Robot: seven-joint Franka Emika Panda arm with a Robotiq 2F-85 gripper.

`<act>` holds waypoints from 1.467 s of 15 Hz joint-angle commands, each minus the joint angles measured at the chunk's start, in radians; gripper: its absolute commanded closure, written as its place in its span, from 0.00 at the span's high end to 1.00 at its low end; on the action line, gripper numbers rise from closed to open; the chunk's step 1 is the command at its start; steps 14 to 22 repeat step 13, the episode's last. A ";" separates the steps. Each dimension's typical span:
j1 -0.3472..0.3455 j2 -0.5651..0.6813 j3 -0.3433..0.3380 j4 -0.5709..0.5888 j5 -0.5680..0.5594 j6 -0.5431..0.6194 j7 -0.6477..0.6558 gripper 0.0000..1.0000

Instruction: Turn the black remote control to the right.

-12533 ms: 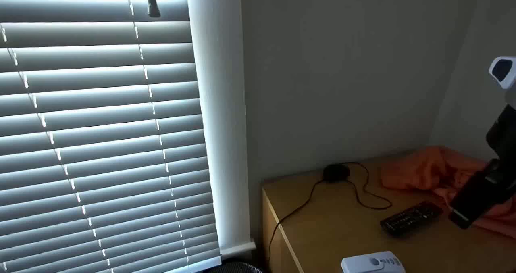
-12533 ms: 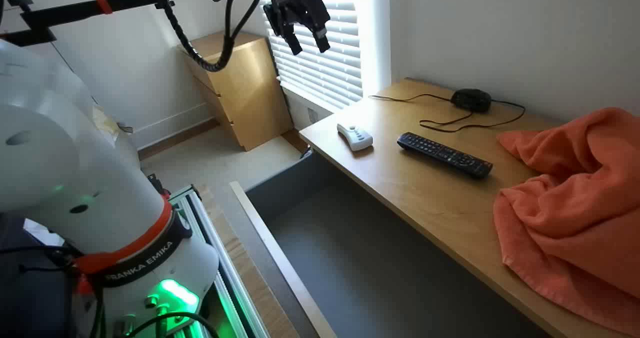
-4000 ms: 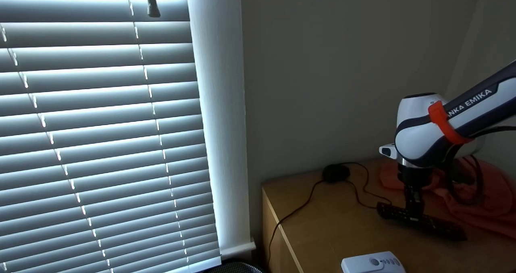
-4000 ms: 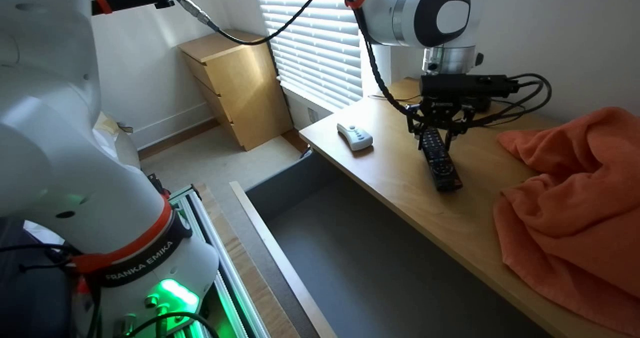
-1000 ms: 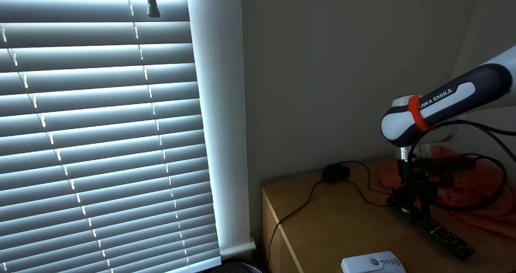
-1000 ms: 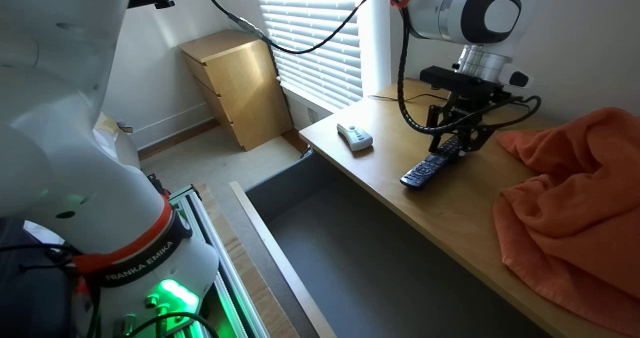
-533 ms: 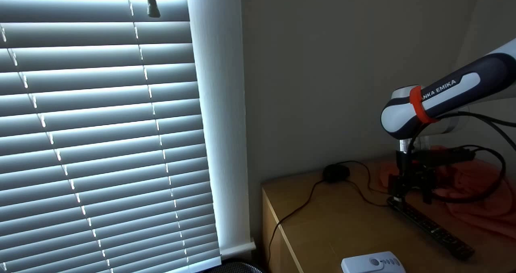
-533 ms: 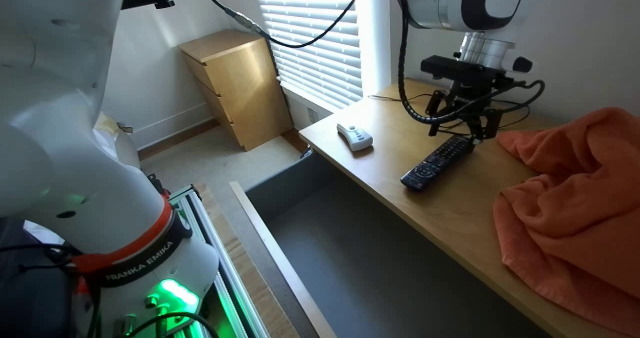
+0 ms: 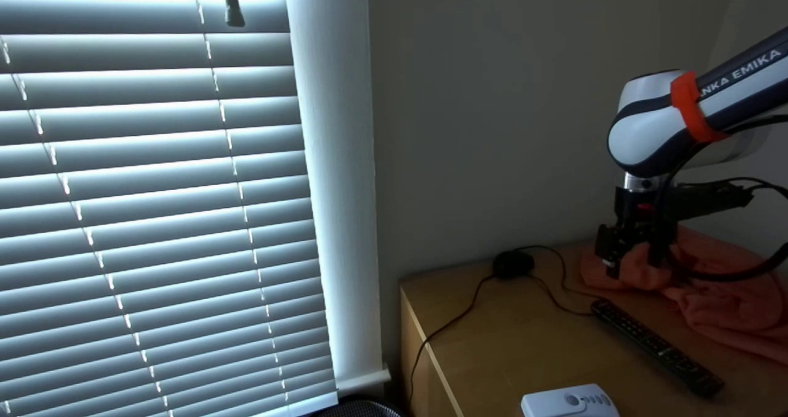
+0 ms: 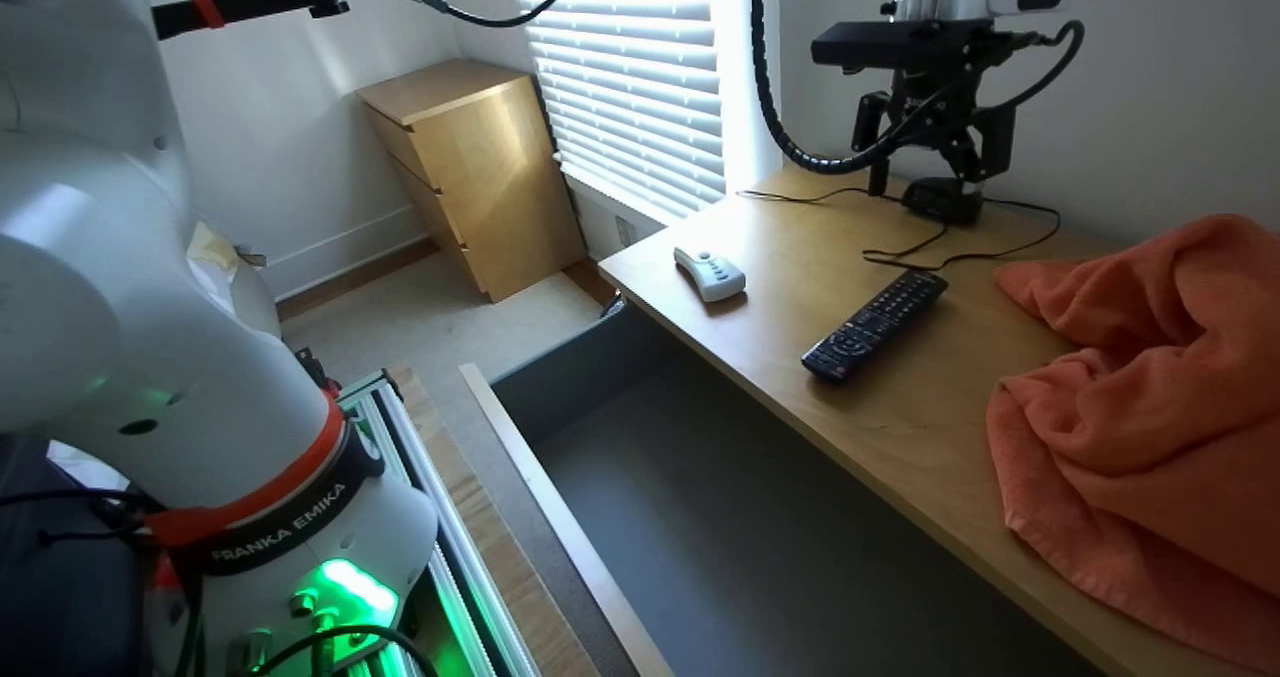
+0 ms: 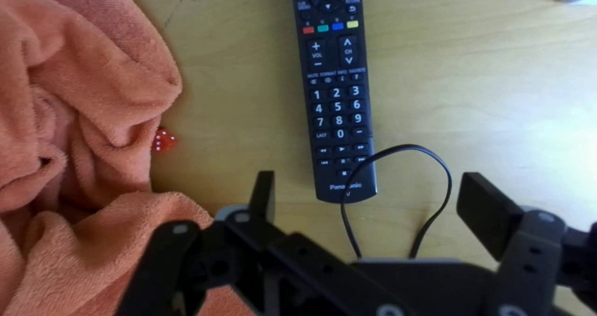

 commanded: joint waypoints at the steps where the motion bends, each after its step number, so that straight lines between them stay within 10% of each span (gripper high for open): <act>1: 0.009 -0.134 -0.017 -0.150 -0.070 0.075 -0.006 1.00; 22: 0.003 -0.242 -0.018 -0.232 -0.075 0.049 -0.002 1.00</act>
